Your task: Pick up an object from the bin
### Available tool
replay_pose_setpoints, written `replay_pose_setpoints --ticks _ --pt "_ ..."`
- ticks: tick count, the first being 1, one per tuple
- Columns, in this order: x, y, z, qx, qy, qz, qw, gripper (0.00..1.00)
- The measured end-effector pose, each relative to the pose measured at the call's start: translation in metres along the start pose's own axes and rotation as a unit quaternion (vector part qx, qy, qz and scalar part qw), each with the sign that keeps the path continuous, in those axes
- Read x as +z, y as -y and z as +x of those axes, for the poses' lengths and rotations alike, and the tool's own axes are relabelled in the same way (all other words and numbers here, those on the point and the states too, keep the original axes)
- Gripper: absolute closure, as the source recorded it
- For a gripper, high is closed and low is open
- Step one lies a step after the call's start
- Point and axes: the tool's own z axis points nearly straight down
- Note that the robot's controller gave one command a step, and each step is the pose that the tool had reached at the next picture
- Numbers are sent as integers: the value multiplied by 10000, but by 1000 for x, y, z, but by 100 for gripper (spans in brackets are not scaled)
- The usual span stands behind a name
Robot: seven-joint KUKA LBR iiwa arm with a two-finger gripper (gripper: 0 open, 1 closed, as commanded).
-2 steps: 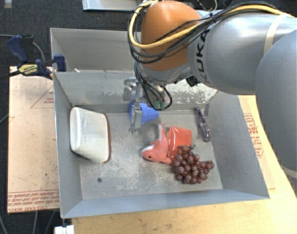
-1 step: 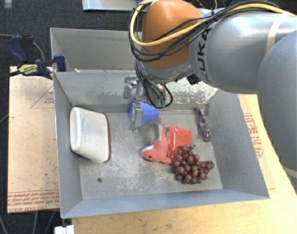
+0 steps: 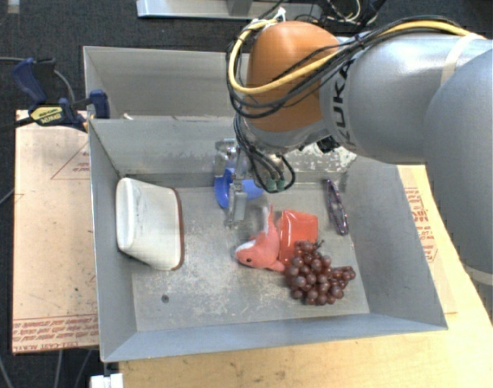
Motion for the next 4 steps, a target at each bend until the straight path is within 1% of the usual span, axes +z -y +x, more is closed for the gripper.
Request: replay_pose_setpoints --ticks 1,2,3,4 --pt "37 32 -5 119 -47 14 9999 0" --pt "50 33 4 -99 14 0 10000 0" --pt "75 60 15 -233 -15 -3 9997 0" --pt "92 90 7 318 45 -14 9995 100"
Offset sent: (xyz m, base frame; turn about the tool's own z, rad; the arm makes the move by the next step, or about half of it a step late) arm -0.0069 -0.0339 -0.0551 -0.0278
